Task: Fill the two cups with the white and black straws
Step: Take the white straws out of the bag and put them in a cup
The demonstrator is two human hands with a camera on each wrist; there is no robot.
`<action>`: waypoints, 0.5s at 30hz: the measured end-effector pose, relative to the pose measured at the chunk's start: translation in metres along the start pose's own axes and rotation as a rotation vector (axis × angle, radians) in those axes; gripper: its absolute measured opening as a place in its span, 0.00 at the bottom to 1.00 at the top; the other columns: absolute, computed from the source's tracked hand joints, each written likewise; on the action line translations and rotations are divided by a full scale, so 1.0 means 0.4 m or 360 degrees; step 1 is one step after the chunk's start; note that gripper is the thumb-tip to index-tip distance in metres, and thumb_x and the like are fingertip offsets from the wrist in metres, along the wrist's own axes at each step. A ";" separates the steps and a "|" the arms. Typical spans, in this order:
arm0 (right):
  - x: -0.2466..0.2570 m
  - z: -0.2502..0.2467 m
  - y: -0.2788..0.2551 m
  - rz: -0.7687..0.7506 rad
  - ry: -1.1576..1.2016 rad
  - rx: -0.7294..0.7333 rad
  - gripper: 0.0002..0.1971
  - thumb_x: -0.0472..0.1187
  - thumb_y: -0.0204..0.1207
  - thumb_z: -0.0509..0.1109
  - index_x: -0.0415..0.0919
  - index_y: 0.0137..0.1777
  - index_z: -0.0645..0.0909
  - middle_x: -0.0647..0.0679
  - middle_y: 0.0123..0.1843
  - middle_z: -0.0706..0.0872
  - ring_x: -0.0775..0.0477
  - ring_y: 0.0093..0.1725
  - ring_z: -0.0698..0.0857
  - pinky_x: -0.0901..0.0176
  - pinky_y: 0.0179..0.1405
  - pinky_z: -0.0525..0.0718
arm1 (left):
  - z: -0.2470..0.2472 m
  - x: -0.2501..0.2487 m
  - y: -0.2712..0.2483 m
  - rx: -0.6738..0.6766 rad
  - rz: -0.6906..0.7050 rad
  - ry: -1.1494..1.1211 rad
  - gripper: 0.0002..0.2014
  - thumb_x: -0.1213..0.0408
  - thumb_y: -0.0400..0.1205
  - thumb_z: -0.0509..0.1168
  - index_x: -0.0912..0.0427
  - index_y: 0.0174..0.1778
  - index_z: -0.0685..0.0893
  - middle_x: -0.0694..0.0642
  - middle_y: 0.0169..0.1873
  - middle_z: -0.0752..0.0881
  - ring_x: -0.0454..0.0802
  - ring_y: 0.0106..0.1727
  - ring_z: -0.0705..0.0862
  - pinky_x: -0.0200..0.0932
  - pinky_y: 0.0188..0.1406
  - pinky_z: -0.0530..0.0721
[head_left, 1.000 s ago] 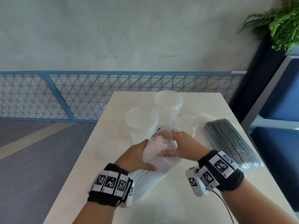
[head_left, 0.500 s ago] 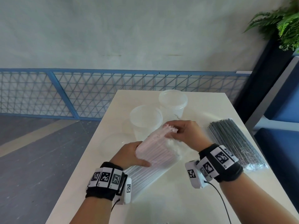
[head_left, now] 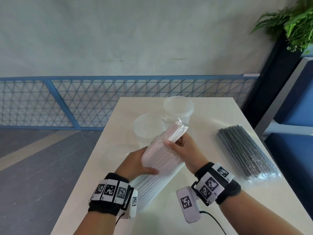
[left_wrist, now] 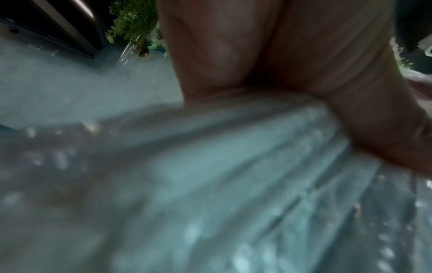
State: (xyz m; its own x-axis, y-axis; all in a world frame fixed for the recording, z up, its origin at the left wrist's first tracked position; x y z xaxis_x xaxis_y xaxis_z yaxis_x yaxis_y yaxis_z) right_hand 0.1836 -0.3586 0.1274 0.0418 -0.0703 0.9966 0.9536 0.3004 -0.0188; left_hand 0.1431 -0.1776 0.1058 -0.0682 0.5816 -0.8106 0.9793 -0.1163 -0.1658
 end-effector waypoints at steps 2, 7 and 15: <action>-0.002 0.005 0.004 -0.0058 -0.0102 -0.0117 0.13 0.40 0.74 0.72 0.38 0.56 0.79 0.38 0.49 0.89 0.39 0.51 0.88 0.44 0.54 0.87 | -0.001 0.002 0.001 -0.0015 0.0004 -0.0050 0.30 0.59 0.60 0.83 0.38 0.53 0.75 0.40 0.46 0.84 0.35 0.51 0.81 0.32 0.45 0.79; 0.042 -0.032 0.027 -0.0211 0.0008 -0.0194 0.14 0.42 0.79 0.64 0.29 0.54 0.77 0.41 0.37 0.85 0.51 0.31 0.86 0.61 0.28 0.84 | -0.001 0.019 0.000 0.0022 -0.0021 -0.0145 0.30 0.59 0.61 0.83 0.38 0.55 0.77 0.44 0.52 0.86 0.44 0.56 0.84 0.42 0.57 0.83; 0.006 -0.015 0.024 -0.0024 0.0346 0.0256 0.30 0.56 0.58 0.81 0.35 0.54 0.81 0.42 0.48 0.89 0.37 0.53 0.87 0.42 0.58 0.85 | 0.004 0.007 0.004 0.0040 0.0038 -0.0101 0.29 0.59 0.60 0.83 0.38 0.52 0.77 0.44 0.51 0.86 0.44 0.55 0.84 0.38 0.52 0.83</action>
State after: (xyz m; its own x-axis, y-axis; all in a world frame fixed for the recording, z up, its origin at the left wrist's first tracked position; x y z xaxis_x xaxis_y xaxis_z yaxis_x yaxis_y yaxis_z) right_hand 0.1947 -0.3617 0.1289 0.1079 -0.2732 0.9559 0.8956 0.4441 0.0259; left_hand 0.1441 -0.1773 0.1023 -0.0577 0.5265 -0.8482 0.9757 -0.1502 -0.1596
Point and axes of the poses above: each hand's wrist, its own y-axis towards the middle knuckle, its own z-axis out of the palm, x = y × z, the point moved 2 cm from there along y, towards the middle knuckle
